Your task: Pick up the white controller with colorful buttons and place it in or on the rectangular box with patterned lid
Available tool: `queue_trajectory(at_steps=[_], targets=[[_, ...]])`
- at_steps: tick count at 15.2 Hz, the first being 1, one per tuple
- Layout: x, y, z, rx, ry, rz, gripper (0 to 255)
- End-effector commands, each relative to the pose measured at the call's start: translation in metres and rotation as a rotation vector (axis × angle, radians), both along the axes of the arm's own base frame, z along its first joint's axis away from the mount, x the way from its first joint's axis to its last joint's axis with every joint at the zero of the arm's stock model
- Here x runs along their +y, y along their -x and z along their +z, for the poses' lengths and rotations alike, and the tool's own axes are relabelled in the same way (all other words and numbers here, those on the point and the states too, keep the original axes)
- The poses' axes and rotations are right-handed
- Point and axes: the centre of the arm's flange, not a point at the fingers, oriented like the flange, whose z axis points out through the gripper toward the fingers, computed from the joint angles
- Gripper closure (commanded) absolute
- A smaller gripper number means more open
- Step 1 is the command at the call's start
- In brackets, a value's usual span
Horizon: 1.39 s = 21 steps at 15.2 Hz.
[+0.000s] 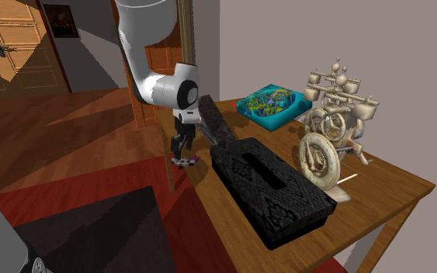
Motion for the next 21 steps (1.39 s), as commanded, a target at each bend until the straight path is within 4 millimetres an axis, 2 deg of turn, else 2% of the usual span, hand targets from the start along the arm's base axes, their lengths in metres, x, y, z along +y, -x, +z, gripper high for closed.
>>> queue_trajectory(at_steps=[1, 8, 15, 16, 21], targets=[[-0.001, 0.023, 0.003, -0.088, -0.03, 0.02, 0], [0.002, 0.024, -0.032, -0.088, -0.03, 0.02, 0], [0.002, 0.024, -0.031, -0.088, -0.03, 0.02, 0], [0.002, 0.024, -0.031, -0.088, -0.03, 0.02, 255], [0.002, 0.023, -0.03, -0.088, -0.03, 0.02, 255]])
